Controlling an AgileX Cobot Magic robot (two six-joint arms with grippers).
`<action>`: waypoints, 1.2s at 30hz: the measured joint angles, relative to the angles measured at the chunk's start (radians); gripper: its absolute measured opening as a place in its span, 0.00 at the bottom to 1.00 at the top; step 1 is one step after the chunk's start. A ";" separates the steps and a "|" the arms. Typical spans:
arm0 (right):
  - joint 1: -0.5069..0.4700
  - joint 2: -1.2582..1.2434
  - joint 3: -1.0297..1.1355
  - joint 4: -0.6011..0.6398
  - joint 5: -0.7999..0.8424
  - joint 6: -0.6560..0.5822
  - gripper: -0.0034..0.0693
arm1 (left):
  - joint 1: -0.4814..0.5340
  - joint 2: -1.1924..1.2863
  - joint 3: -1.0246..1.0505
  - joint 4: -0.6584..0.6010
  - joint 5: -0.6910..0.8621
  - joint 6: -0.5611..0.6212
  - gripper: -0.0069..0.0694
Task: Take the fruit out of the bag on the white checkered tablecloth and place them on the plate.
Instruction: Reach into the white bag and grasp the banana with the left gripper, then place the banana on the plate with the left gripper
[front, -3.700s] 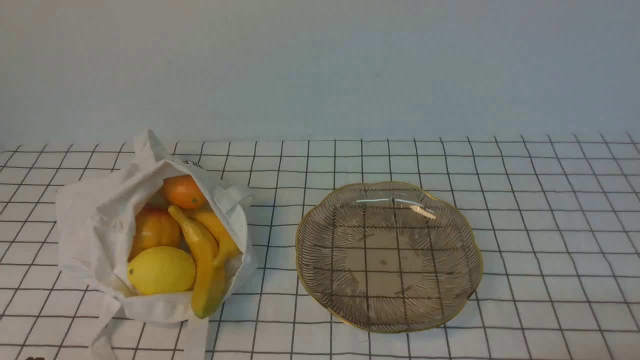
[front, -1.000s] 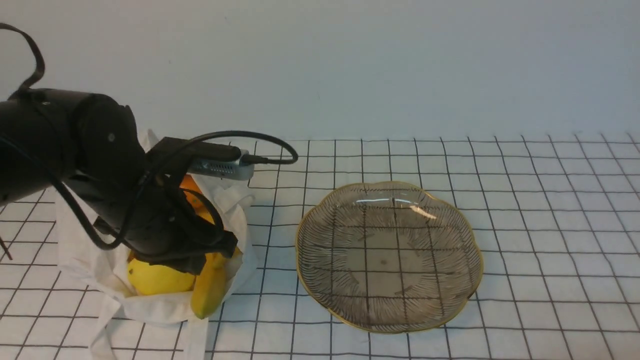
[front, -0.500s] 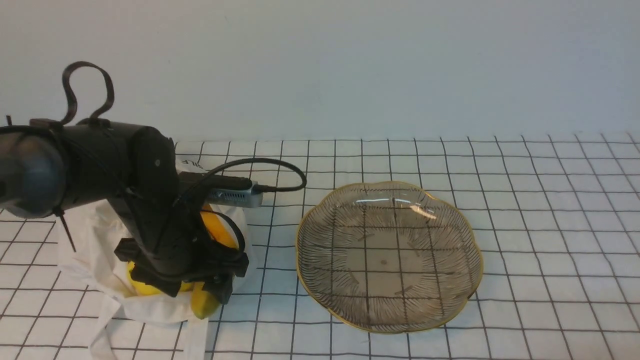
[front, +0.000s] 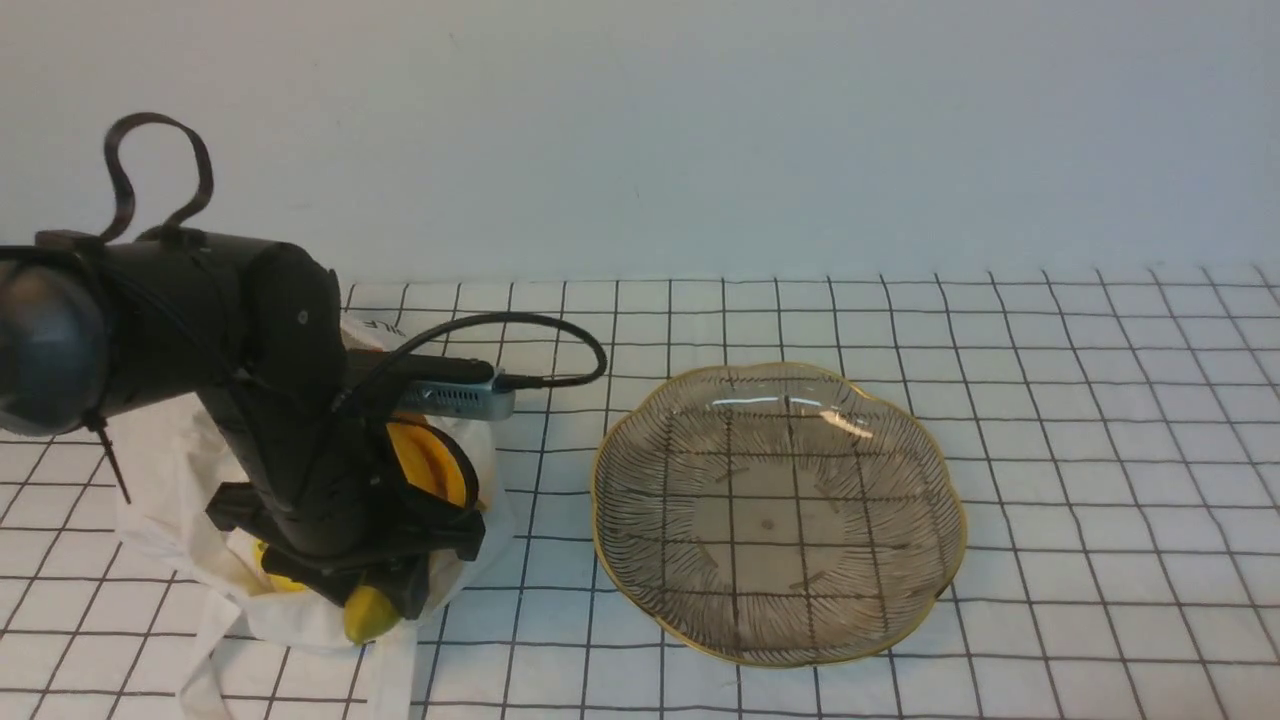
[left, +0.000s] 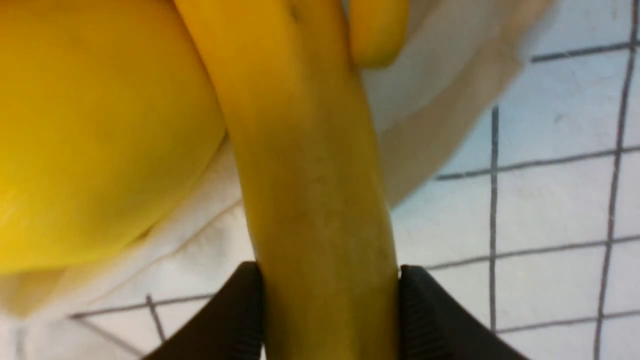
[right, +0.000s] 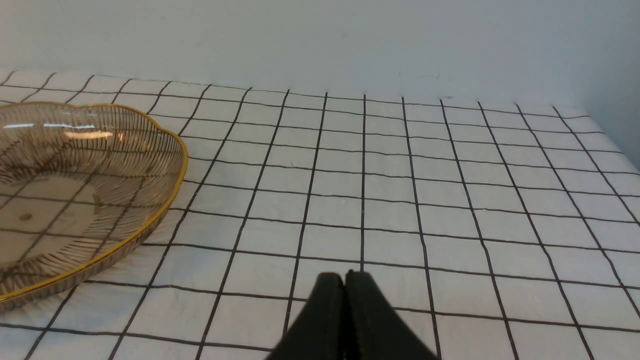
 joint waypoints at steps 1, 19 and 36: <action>0.000 0.000 0.000 0.000 0.000 0.000 0.03 | 0.000 -0.032 0.000 0.006 0.020 -0.012 0.48; 0.000 0.000 0.000 0.000 0.000 0.000 0.03 | 0.000 -0.323 0.000 -0.072 0.258 -0.009 0.48; 0.000 0.000 0.000 0.000 0.000 0.000 0.03 | -0.024 -0.214 0.000 -0.843 0.023 0.755 0.48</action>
